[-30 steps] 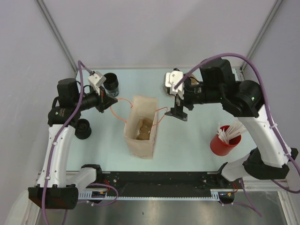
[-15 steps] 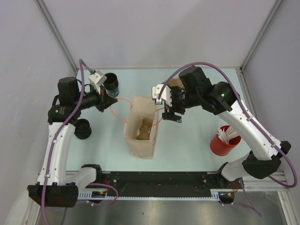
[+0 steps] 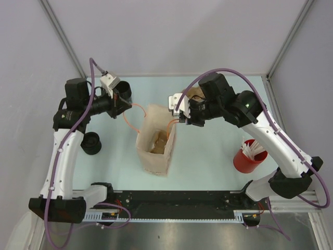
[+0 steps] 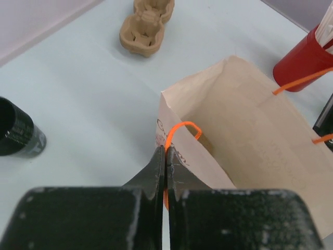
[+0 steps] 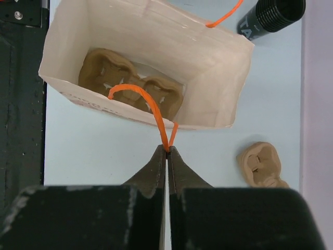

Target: Pack the takeout coffee

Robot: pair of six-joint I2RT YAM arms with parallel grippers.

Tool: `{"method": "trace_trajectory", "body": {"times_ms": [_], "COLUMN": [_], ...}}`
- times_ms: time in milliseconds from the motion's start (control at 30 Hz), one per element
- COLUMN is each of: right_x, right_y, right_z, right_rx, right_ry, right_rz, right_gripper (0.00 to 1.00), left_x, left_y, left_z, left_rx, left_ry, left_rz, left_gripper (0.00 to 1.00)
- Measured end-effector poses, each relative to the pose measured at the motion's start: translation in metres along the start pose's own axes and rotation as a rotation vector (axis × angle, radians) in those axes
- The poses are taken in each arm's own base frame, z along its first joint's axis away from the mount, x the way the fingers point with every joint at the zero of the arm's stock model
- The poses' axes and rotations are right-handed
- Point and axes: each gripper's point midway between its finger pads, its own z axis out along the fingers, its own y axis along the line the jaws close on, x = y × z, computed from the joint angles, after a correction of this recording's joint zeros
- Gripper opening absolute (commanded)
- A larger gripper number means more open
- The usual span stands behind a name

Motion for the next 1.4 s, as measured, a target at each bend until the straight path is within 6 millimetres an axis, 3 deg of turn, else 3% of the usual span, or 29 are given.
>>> {"method": "trace_trajectory", "body": {"times_ms": [233,367,400,500,633,733,867,1033,1100,1233,1400], "right_x": [-0.014,-0.021,-0.025,-0.025,-0.026,-0.025,-0.009,0.043,0.058,0.055,0.033], "right_y": [-0.02,-0.035,-0.042,-0.045,-0.051,-0.056,-0.048,-0.026,-0.024,-0.031,-0.042], "right_z": [-0.012,-0.022,-0.03,-0.036,-0.05,-0.059,-0.054,-0.015,-0.003,-0.005,-0.021], "right_rx": [0.094,0.16,0.197,0.225,0.274,0.311,0.314,0.248,0.235,0.257,0.303], "right_ry": [-0.038,-0.065,-0.078,-0.08,-0.086,-0.093,-0.074,0.048,0.091,0.091,0.037], "right_rz": [0.042,0.07,0.078,0.079,0.084,0.087,0.098,0.149,0.166,0.162,0.139], "right_gripper": [0.0,0.0,0.0,0.0,0.0,0.0,0.0,0.0,0.0,0.0,0.01], "left_x": [-0.039,-0.056,-0.069,-0.077,-0.115,-0.131,-0.119,-0.058,-0.047,-0.048,-0.078], "left_y": [0.004,-0.001,-0.008,-0.013,-0.016,-0.017,-0.018,-0.015,-0.011,-0.007,-0.01], "left_z": [0.016,0.031,0.04,0.044,0.06,0.07,0.081,0.108,0.117,0.118,0.11], "left_rx": [0.004,0.03,0.048,0.058,0.074,0.083,0.094,0.127,0.128,0.114,0.104], "left_ry": [-0.022,-0.023,-0.034,-0.031,-0.074,-0.09,-0.066,0.077,0.112,0.115,0.047], "left_rz": [0.058,0.088,0.117,0.126,0.18,0.198,0.189,0.106,0.088,0.092,0.136], "left_gripper": [0.0,0.0,0.0,0.0,0.0,0.0,0.0,0.01,0.02,0.03,0.04]}}
